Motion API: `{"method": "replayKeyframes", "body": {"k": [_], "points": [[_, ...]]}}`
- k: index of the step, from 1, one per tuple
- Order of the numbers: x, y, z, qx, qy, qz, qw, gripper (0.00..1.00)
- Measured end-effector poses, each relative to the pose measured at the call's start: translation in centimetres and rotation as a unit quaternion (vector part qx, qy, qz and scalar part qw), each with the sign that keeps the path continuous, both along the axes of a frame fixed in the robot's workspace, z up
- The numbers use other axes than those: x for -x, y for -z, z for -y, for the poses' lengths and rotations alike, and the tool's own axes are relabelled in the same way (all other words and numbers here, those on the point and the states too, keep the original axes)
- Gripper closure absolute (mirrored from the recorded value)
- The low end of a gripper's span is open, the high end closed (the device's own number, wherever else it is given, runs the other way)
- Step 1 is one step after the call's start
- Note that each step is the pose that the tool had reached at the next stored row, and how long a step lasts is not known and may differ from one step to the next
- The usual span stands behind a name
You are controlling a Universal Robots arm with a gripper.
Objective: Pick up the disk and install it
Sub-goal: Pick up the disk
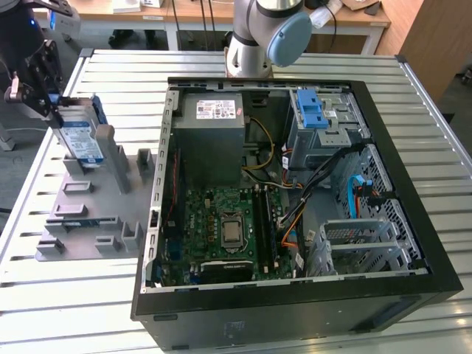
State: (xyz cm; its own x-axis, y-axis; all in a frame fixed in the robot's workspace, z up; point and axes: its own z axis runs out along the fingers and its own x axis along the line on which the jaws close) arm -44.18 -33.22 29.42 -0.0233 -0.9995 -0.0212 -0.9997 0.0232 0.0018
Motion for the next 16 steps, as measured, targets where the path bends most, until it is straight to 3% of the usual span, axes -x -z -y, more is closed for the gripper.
{"method": "replayKeyframes", "body": {"k": [8,16], "points": [[0.00,-0.80,0.00,0.0000,0.000,0.0001,1.0000,0.64],[0.00,-2.06,0.00,0.0000,0.000,0.0001,1.0000,0.64]]}}
